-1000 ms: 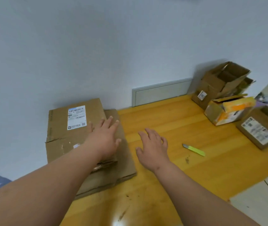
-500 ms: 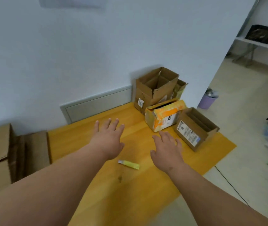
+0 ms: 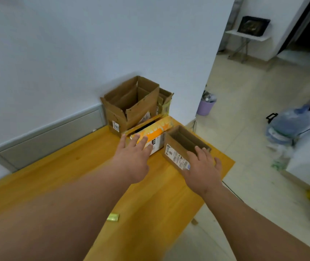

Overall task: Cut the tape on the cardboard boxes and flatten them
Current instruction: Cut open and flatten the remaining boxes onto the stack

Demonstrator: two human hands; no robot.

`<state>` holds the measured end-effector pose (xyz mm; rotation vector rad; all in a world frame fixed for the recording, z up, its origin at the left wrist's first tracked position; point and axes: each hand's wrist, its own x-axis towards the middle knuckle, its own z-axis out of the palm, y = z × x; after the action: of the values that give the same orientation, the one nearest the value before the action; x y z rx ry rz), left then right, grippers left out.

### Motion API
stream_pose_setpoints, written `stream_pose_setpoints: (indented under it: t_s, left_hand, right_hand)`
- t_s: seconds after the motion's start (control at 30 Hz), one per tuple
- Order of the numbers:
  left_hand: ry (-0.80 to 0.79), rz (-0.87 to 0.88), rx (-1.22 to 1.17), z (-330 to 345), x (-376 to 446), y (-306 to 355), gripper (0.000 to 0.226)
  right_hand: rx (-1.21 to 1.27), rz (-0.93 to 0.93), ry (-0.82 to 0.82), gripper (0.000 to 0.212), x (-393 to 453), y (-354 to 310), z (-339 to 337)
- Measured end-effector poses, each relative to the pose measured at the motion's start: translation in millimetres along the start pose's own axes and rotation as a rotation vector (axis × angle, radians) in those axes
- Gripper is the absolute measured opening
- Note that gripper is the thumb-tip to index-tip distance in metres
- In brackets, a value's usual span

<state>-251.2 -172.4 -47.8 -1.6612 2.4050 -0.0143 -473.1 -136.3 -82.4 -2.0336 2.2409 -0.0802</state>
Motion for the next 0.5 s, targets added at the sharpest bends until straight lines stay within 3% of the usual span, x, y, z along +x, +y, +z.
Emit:
stream_pose_setpoints:
  t_s: [0.27, 0.4, 0.5]
  left_hand:
    - [0.002, -0.036, -0.036, -1.3, 66.8, 39.6, 0.078]
    - [0.031, -0.042, -0.048, 2.1, 103.1, 63.4, 0.084]
    - [0.032, -0.027, -0.035, 5.3, 121.7, 78.2, 0.076]
  right_hand:
    - [0.127, 0.025, 0.086, 0.058, 72.1, 56.8, 4.6]
    - [0.139, -0.033, -0.043, 0.06, 121.7, 81.6, 6.4]
    - [0.131, -0.125, -0.223, 0.045, 148.6, 88.9, 11.1]
